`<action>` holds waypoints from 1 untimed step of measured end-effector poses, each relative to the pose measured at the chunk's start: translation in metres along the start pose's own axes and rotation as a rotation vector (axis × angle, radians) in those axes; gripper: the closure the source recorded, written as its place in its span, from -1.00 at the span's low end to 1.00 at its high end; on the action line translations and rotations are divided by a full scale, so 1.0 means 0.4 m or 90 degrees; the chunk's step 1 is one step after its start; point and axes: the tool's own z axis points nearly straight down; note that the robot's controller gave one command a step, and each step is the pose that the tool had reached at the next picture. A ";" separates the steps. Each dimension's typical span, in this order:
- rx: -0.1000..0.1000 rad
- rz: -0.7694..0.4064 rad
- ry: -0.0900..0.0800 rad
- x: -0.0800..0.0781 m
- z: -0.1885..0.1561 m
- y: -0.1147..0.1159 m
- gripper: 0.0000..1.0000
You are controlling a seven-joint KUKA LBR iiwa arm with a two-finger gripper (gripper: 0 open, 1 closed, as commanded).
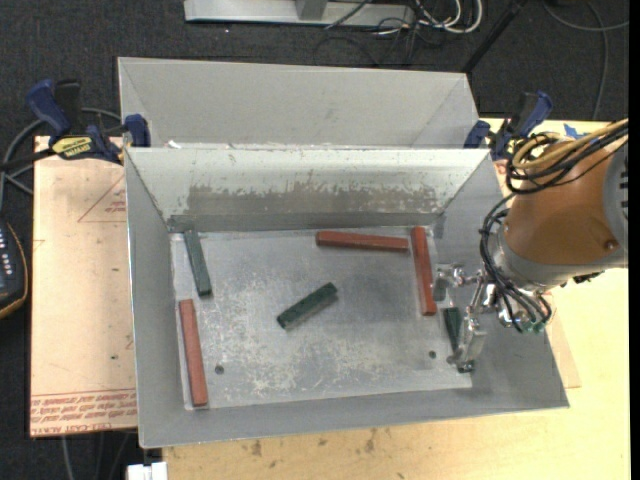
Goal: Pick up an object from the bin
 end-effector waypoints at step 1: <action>-0.001 0.017 -0.008 -0.102 0.009 0.114 -1.00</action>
Offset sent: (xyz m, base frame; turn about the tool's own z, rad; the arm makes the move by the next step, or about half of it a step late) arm 0.0386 0.0409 -0.0032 0.0325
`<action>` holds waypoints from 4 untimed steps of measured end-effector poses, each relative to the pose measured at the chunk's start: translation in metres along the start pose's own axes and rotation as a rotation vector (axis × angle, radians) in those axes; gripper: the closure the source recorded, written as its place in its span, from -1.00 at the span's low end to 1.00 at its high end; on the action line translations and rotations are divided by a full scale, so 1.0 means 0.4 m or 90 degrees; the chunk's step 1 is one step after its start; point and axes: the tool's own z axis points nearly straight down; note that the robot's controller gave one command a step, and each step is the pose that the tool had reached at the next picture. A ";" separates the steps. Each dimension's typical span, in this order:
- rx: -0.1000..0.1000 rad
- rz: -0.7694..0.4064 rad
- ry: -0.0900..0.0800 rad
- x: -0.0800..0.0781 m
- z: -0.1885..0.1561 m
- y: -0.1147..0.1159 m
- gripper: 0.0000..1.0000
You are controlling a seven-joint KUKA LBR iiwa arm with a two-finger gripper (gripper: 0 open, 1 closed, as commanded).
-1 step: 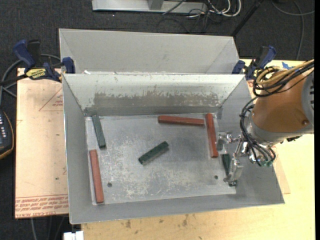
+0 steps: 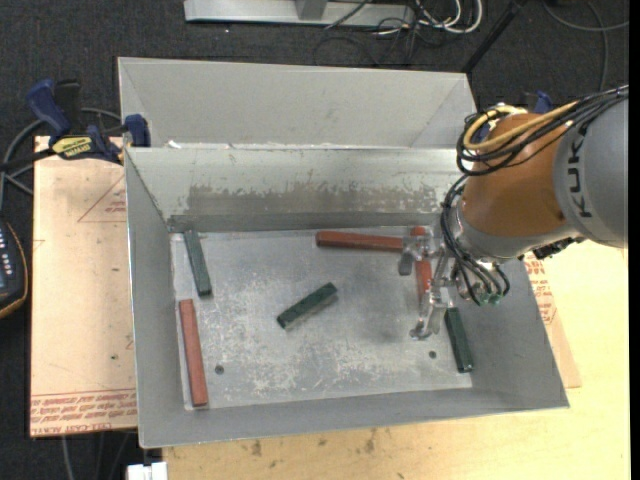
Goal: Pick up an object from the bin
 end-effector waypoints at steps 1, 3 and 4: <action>0.000 0.008 -0.004 -0.233 -0.035 0.159 -1.00; 0.001 -0.151 0.001 -0.106 0.161 0.339 1.00; 0.001 -0.310 -0.002 -0.043 -0.156 0.342 1.00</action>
Offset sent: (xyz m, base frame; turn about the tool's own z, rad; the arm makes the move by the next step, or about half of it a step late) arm 0.0910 0.0556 0.0132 0.0192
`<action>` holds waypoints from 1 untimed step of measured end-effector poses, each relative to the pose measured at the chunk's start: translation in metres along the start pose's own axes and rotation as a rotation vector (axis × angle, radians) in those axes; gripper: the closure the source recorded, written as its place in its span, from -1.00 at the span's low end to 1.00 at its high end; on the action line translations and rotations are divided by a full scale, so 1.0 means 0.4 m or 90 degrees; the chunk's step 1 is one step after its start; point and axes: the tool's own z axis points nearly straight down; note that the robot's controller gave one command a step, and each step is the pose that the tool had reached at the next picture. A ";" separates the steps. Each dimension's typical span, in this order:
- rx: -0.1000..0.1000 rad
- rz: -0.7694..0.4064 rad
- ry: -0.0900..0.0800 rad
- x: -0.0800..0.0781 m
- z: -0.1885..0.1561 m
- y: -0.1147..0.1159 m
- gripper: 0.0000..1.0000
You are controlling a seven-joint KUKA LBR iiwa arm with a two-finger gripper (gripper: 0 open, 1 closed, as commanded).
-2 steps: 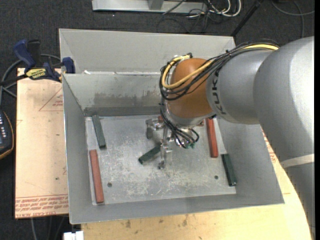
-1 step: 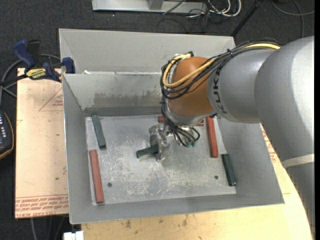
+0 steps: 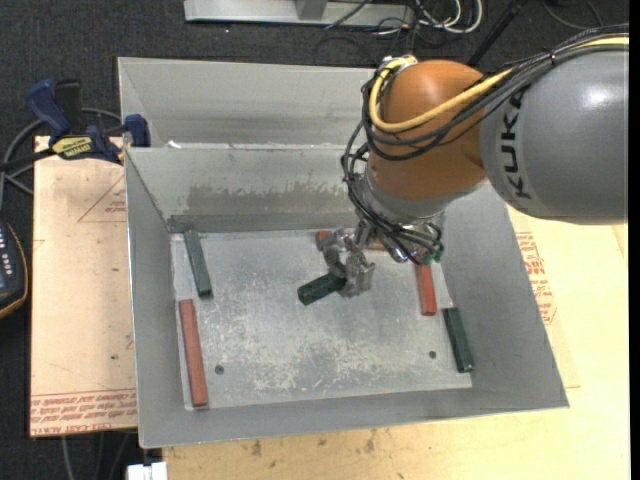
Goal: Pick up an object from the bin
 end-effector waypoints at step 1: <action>0.001 -0.374 -0.001 -0.062 -0.292 -0.069 1.00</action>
Offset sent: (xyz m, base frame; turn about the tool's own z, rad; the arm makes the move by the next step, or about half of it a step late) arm 0.0316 -0.0140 0.1144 -0.5920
